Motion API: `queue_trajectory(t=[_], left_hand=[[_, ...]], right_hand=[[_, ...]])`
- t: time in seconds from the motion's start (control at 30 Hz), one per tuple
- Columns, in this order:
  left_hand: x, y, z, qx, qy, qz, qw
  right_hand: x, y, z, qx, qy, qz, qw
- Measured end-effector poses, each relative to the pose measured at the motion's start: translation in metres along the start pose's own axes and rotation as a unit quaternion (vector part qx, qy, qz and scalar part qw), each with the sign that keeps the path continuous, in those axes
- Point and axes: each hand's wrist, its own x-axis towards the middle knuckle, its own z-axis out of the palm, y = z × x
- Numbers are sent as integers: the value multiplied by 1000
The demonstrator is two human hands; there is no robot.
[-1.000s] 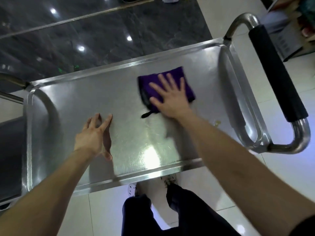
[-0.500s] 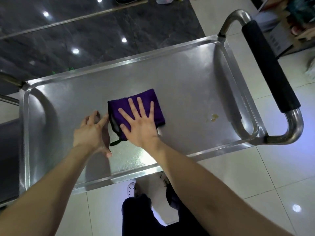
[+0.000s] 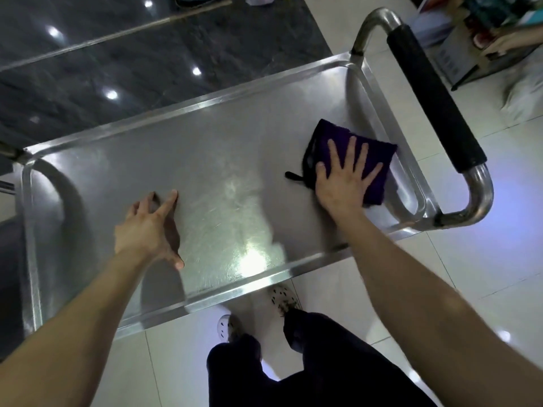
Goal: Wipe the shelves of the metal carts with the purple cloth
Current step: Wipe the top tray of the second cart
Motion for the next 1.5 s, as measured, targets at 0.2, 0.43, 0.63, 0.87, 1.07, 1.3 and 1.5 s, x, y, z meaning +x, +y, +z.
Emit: queue_trajectory(t=[0.2,0.43,0.63,0.87,1.07,1.3,1.5], left_hand=[[0,-4,4,-8,-2,-3,1000],[3,-5,6,-30,-4,4,1000],[-3,2,-6,-41,5,5,999],[-19,11,-14,-38,5,-3,999],[-24,7,-14,-31,12,2,999],[-31,10,-21,-14,-3,13,1000],[-29,73,-55,4,14,40,999]], right_hand=[[-137,-140,53,-35,-54,-319,946],[-66,-39,25,-30,-56,-437,897],[-15,74,-10,-30,-23,-118,992],[-162,-77,53,33,1,-104,994],[-215,-105,69,23,-39,-379,924],[-134,68,12,-51,-57,-178,981],[-134,70,10,-61,-85,-73,992]])
